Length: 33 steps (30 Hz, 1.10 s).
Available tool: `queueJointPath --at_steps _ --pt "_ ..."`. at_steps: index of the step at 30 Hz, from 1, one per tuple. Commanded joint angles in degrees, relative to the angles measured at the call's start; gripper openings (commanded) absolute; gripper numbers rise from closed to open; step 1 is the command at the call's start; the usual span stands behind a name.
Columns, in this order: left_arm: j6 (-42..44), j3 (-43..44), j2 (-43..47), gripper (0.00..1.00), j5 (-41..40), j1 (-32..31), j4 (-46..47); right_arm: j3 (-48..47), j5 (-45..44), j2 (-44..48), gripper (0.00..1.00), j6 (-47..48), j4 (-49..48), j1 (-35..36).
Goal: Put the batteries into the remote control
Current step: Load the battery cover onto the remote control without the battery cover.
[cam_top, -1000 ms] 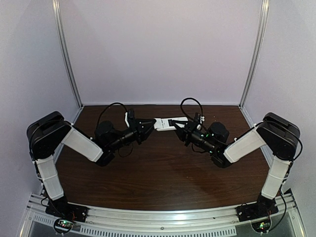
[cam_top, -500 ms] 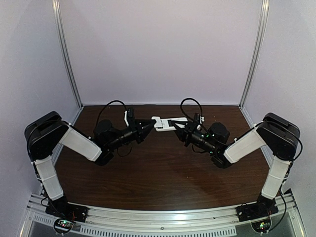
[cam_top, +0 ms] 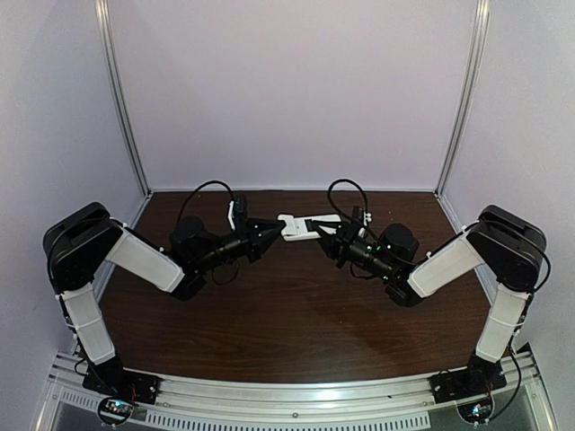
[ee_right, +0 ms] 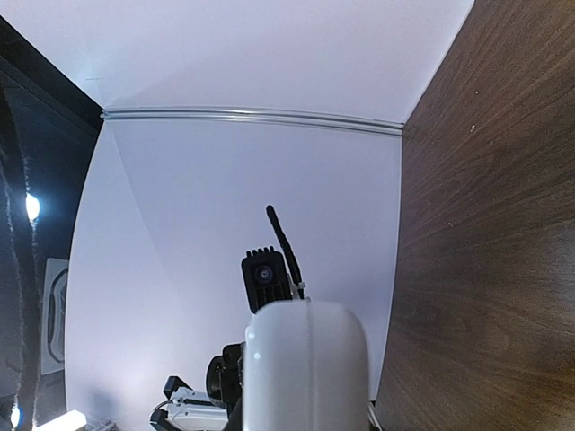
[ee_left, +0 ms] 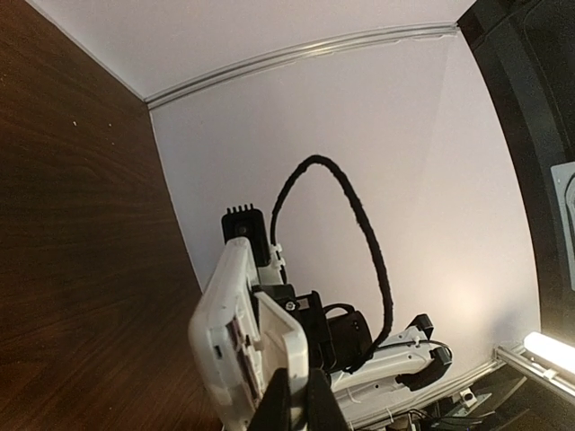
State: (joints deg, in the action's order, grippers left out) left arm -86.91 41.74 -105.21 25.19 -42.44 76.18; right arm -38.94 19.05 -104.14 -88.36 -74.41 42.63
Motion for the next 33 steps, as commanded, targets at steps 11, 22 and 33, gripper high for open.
queueJointPath --at_steps 11,22,33 --pt "6.87 2.33 5.07 0.23 -0.67 0.47 -16.16 -0.1 1.16 2.03 0.0 0.02 -22.67 -0.18" --pt "16.06 6.98 9.93 0.23 -3.64 0.42 -36.08 -0.18 1.37 2.12 0.0 -0.06 -22.66 -0.18" --pt "21.24 10.93 11.66 0.22 -6.55 -0.13 -48.99 0.08 1.13 2.41 0.0 0.13 -22.62 -0.24"
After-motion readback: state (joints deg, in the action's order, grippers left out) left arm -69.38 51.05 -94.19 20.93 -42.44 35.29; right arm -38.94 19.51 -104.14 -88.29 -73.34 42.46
